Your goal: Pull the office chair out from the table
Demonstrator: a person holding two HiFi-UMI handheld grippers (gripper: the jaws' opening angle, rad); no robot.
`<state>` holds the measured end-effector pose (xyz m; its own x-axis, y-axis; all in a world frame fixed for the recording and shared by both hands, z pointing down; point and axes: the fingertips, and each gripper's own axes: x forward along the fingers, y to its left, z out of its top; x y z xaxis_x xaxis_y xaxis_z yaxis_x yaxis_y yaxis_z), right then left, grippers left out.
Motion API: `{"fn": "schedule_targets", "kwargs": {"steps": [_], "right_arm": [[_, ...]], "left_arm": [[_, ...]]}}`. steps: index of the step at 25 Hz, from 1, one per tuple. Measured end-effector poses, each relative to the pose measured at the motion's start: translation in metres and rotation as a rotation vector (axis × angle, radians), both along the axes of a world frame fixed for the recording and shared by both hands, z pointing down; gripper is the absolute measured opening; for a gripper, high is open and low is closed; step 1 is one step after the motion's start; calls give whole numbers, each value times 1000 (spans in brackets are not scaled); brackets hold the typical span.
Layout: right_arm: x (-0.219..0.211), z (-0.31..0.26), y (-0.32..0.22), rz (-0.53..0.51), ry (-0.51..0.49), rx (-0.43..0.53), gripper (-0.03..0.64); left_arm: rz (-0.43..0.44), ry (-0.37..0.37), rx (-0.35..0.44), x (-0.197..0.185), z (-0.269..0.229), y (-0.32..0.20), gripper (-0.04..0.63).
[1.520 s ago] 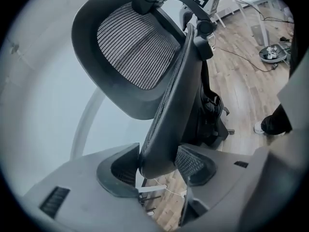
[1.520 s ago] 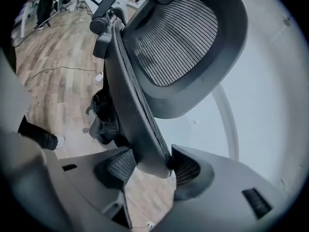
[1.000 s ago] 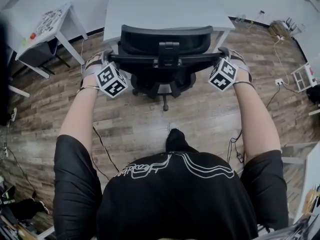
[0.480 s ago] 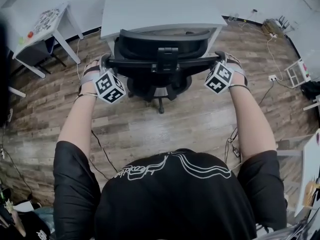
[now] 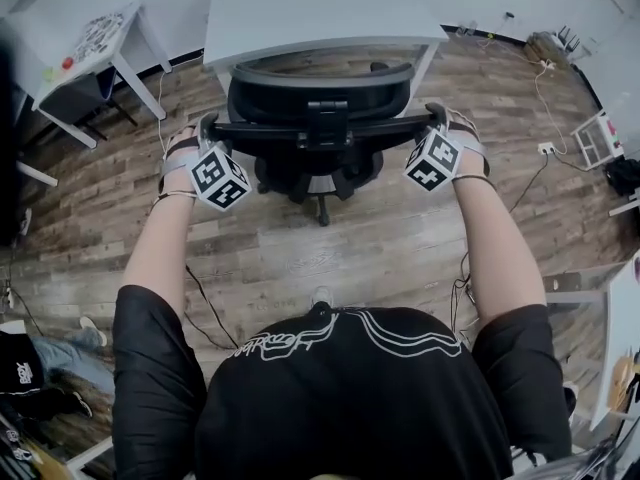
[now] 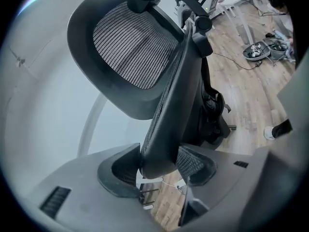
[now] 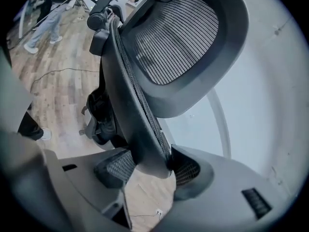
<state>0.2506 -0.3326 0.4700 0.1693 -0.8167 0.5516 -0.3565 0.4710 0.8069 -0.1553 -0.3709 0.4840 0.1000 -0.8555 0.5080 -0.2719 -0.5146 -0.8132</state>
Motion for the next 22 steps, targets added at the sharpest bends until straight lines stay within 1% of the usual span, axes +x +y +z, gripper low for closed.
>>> {"fn": "schedule_targets", "kwargs": {"steps": [4,16,19,22], "right_arm": [[1,-3,24,-21,-6,4,241],[8,-1,106,-43,-8,10,241],[8,1,127,-47,-12,16,242],[8,13,161,-55,-21,32,242]], "left_arm": [[-9,-6,-8,1,-3,29,213],[-28,-9,-3,7,0,121,213],[-30,-12,6,6,1,143,213],[-33,-16,24,6,12,178,213]]}}
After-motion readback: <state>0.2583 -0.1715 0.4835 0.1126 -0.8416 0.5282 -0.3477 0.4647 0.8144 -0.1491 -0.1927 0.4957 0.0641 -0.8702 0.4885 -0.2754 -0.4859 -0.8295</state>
